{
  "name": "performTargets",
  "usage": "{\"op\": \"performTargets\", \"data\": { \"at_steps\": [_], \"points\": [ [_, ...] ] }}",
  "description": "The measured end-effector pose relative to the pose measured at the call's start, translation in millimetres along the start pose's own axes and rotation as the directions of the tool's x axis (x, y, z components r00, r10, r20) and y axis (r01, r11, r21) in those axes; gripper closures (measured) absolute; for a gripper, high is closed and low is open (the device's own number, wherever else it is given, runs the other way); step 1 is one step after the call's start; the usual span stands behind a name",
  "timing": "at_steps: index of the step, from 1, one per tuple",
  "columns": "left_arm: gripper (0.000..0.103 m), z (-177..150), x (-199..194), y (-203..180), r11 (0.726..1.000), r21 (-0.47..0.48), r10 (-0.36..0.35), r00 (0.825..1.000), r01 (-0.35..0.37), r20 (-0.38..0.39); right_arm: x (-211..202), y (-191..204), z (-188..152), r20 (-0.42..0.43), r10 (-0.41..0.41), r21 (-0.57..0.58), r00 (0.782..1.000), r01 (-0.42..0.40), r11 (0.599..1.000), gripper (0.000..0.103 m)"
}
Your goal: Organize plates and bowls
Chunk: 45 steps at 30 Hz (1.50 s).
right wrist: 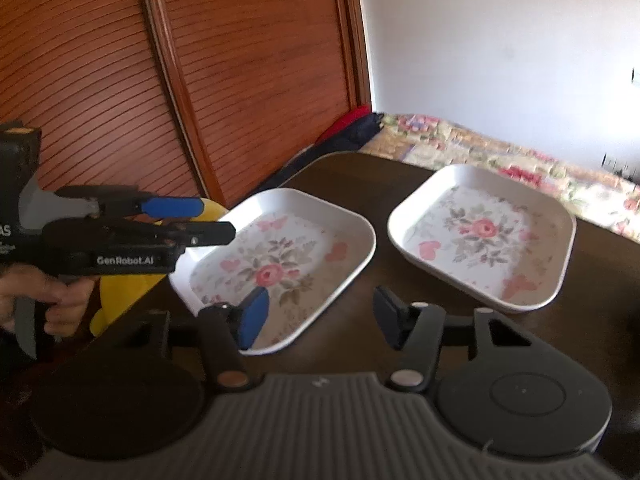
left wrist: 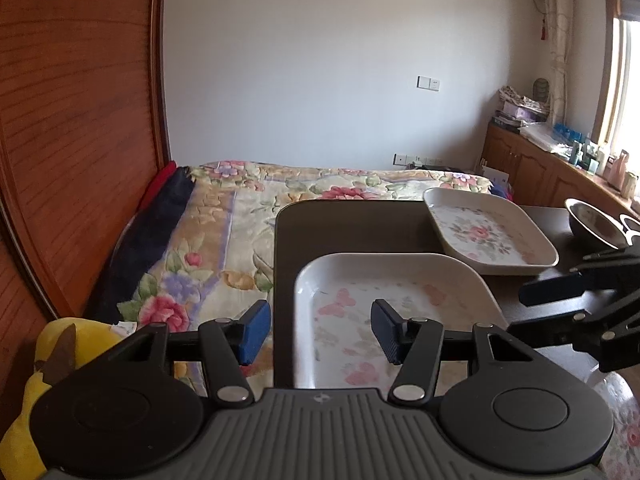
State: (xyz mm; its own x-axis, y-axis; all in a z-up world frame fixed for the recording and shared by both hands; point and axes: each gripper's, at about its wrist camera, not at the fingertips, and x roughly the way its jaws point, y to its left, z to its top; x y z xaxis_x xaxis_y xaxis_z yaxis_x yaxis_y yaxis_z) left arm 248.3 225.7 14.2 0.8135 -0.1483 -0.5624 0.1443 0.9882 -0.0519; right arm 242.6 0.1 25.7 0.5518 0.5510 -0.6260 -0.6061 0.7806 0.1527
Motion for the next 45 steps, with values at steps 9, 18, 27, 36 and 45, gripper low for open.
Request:
{"op": "performTargets", "data": {
  "at_steps": [9, 18, 27, 36, 45],
  "points": [
    [0.033, -1.3, 13.6, 15.6, 0.999, -0.029, -0.025, 0.999, 0.023, -0.046, 16.5, -4.7, 4.5, -0.049, 0.022, 0.042, 0.999, -0.020, 0.999, 0.054],
    [0.043, -9.1, 14.1, 18.1, 0.999, -0.038, -0.032, 0.997, 0.030, -0.068, 29.4, -2.9, 3.7, -0.097, 0.041, 0.057, 0.994, -0.036, 0.998, 0.067],
    [0.050, -14.3, 8.8, 14.0, 0.998, -0.057, -0.035, 0.997, 0.031, -0.070, 30.6, -2.0, 1.5, -0.094, 0.038, 0.043, 0.995, -0.034, 0.999, 0.079],
    [0.050, -14.0, -20.3, -5.3, 0.997, -0.064, -0.039, 0.999, 0.040, 0.008, 17.2, -13.5, -1.4, -0.042, 0.033, 0.115, 0.999, -0.028, 0.993, 0.086],
    [0.050, -8.9, -48.6, -44.4, 1.000, 0.004, -0.028, 0.998, 0.028, 0.064, -15.8, -23.3, -4.5, 0.032, 0.012, 0.141, 0.999, -0.016, 0.990, 0.091]
  ]
}}
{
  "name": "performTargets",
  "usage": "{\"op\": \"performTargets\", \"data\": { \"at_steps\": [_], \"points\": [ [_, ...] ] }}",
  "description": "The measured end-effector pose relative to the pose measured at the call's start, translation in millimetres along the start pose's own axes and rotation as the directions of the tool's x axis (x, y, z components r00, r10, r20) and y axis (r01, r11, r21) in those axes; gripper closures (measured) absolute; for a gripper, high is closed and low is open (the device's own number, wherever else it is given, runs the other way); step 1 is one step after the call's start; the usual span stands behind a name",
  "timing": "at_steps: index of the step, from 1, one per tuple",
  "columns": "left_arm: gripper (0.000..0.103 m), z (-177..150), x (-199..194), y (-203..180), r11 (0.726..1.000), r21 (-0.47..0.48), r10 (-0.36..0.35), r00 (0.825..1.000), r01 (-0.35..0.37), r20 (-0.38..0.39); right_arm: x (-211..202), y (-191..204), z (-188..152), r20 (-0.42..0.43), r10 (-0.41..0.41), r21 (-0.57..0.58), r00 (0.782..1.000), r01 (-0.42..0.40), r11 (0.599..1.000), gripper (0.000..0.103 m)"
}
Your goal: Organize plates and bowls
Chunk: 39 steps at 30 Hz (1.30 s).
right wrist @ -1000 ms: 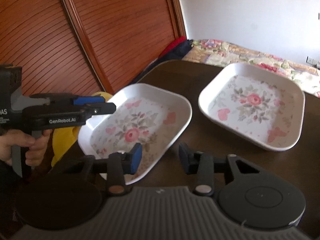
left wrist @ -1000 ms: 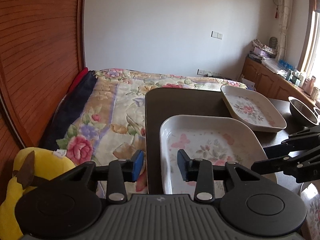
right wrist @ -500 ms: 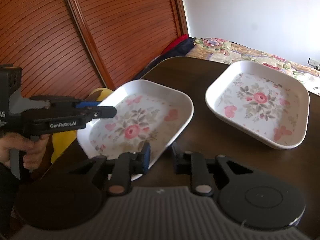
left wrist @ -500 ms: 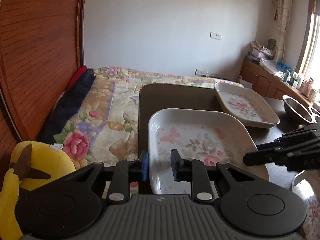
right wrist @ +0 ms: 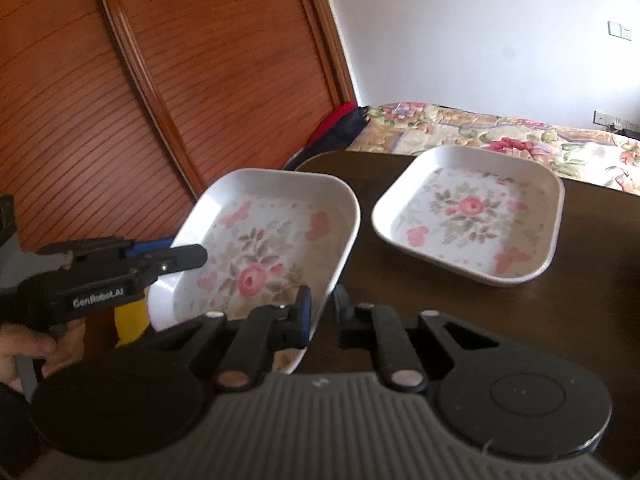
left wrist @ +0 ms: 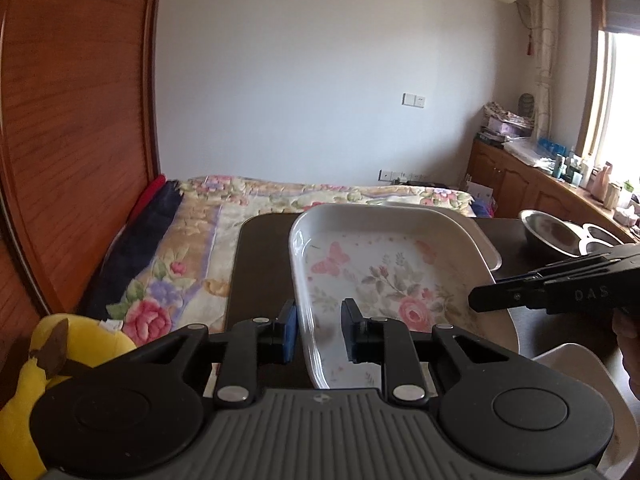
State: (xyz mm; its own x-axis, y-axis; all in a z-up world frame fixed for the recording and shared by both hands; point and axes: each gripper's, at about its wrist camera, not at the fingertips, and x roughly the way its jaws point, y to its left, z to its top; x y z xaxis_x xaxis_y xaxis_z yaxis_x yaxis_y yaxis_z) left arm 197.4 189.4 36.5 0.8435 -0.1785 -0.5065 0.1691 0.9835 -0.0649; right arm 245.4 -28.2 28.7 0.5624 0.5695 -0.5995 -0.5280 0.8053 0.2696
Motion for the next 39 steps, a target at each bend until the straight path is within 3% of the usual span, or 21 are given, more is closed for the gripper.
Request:
{"op": "performTargets", "data": {
  "at_steps": [18, 39],
  "points": [
    [0.050, -14.8, -48.3, -73.3, 0.997, 0.060, -0.051, 0.997, 0.048, 0.056, -80.5, -26.6, -27.3, 0.108, -0.042, 0.023, 0.993, 0.040, 0.999, 0.092],
    [0.050, -67.2, -68.5, -116.6, 0.992, 0.038, -0.119, 0.993, 0.119, 0.017, -131.3, -40.7, -89.4, 0.112, -0.075, 0.041, 0.991, 0.071, 0.997, 0.092]
  ]
}}
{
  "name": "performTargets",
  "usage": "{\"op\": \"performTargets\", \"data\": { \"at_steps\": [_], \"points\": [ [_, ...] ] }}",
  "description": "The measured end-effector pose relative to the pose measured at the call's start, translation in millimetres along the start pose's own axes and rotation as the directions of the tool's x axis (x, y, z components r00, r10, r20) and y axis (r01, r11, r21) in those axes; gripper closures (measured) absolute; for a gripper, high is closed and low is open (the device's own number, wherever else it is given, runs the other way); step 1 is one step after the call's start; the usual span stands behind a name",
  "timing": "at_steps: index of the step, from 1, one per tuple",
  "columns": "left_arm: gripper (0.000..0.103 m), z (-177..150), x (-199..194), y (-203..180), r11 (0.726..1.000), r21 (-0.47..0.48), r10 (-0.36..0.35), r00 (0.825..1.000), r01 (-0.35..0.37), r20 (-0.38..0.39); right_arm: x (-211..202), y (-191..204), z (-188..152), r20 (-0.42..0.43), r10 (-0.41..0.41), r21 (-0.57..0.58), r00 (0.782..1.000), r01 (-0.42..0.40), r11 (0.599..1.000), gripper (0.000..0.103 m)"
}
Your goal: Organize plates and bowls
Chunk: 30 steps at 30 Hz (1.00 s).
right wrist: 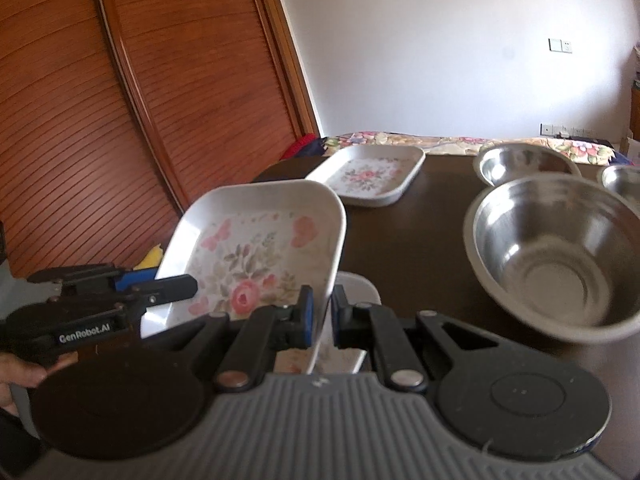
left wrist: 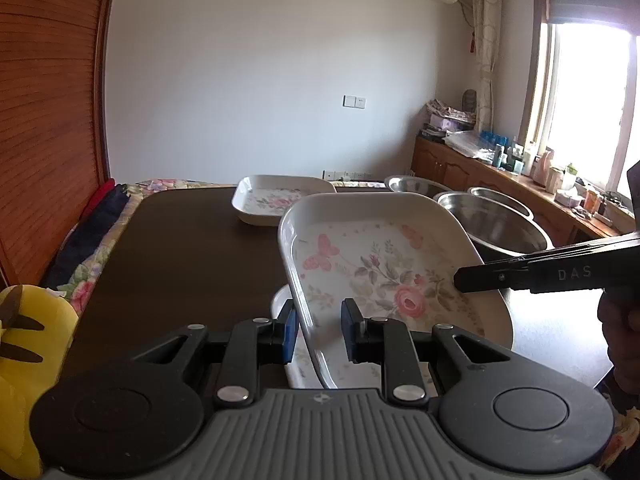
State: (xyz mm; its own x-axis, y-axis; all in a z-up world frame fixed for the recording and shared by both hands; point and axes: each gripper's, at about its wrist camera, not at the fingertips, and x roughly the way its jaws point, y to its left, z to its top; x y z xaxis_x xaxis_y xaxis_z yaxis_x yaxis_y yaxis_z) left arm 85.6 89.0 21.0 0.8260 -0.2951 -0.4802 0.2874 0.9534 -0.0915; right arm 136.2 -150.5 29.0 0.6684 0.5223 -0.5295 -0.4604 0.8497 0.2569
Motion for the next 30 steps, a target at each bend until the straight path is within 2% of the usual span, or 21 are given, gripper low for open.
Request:
{"op": "performTargets", "data": {
  "at_steps": [14, 30],
  "points": [
    [0.050, -8.1, 17.7, 6.5, 1.000, -0.012, 0.006, 0.999, -0.006, -0.046, 7.0, -8.0, -17.6, -0.032, -0.006, 0.022, 0.999, 0.007, 1.000, 0.092],
    [0.050, -7.0, 26.5, 8.6, 1.000, -0.009, 0.025, 0.998, -0.026, -0.066, 11.1, -0.7, -17.8, -0.029, -0.033, -0.005, 0.999, 0.033, 0.999, 0.092]
  ]
}}
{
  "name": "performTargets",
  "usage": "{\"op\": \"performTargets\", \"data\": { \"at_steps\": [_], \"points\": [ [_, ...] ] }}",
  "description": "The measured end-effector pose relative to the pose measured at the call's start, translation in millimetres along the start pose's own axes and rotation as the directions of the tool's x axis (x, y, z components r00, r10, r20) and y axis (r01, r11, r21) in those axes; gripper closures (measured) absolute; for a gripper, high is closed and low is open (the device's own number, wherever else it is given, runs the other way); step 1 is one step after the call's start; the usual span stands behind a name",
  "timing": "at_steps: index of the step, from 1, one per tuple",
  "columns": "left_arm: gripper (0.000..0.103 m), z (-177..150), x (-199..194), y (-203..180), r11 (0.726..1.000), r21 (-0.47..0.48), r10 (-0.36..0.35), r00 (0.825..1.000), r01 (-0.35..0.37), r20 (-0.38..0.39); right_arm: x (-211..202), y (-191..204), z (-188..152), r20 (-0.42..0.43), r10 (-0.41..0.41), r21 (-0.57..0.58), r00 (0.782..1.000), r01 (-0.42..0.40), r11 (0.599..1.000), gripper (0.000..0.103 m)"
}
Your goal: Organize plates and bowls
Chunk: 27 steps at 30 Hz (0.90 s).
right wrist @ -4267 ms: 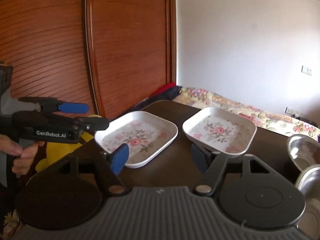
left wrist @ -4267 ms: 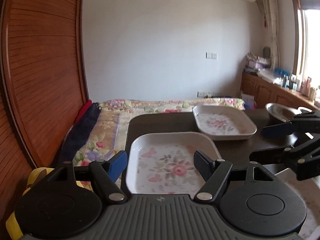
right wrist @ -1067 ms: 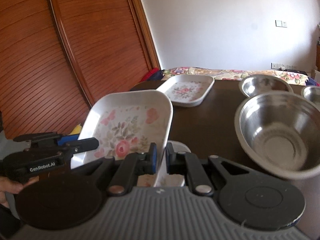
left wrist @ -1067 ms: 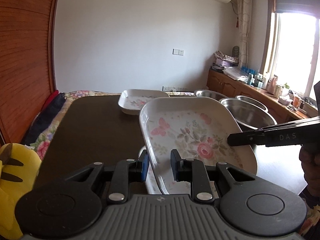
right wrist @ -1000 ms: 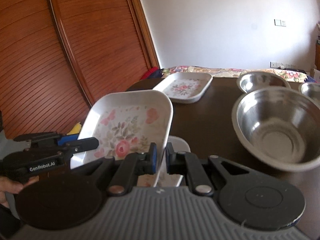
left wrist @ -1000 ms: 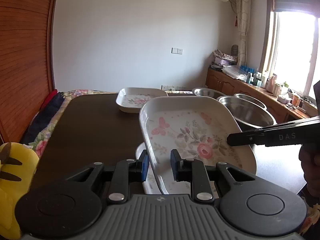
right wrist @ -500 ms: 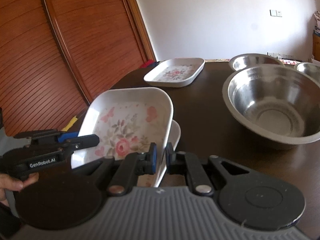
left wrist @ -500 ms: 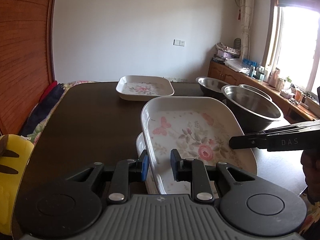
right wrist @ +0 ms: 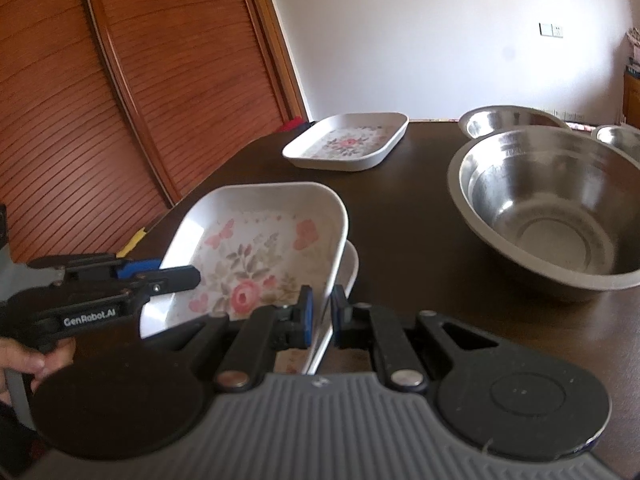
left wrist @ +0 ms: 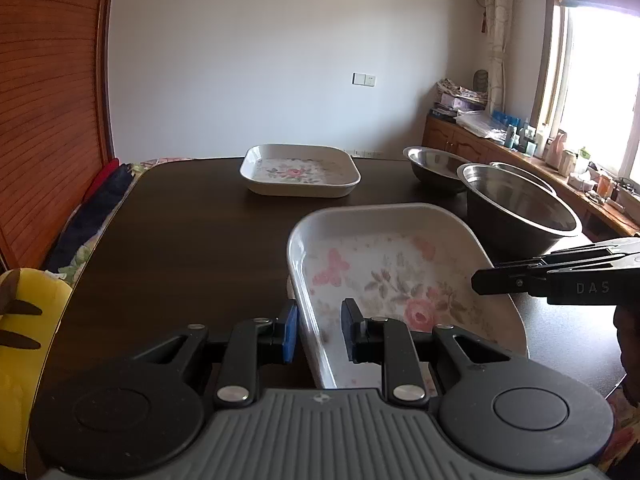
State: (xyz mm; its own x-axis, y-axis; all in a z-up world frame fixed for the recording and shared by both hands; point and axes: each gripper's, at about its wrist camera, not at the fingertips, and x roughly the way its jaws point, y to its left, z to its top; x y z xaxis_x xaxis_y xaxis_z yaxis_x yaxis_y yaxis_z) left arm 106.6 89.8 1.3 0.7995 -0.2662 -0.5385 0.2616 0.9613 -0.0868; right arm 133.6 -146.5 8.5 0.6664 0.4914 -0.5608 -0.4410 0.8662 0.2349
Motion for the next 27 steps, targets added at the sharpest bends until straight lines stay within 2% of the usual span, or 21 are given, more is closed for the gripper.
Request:
{"op": "performTargets", "data": {
  "at_steps": [5, 7, 11, 16, 27],
  "points": [
    [0.050, -0.4, -4.8, 3.6, 1.000, -0.004, 0.007, 1.000, -0.006, 0.021, -1.0, 1.5, -0.9, 0.019, -0.034, -0.034, 0.999, 0.034, 0.999, 0.090],
    [0.046, 0.1, -9.9, 2.3, 1.000, 0.005, 0.017, 0.999, -0.017, 0.035, -5.2, 0.4, -0.3, 0.036, -0.027, -0.040, 0.999, 0.028, 0.999, 0.090],
    [0.023, 0.7, -20.9, -3.0, 0.999, 0.020, 0.029, 0.996, -0.030, 0.080, -18.7, -0.5, -0.2, 0.079, -0.037, -0.056, 0.996, 0.041, 0.998, 0.090],
    [0.004, -0.6, -29.3, -11.5, 0.998, 0.030, 0.043, 0.990, -0.047, 0.132, -35.0, 1.8, -5.0, 0.144, -0.044, -0.074, 0.989, 0.055, 0.996, 0.090],
    [0.000, 1.7, -42.0, -16.0, 0.996, 0.043, 0.075, 0.981, -0.084, 0.179, -54.0, 5.0, -12.1, 0.242, -0.082, -0.127, 0.967, 0.115, 0.985, 0.089]
  ]
}}
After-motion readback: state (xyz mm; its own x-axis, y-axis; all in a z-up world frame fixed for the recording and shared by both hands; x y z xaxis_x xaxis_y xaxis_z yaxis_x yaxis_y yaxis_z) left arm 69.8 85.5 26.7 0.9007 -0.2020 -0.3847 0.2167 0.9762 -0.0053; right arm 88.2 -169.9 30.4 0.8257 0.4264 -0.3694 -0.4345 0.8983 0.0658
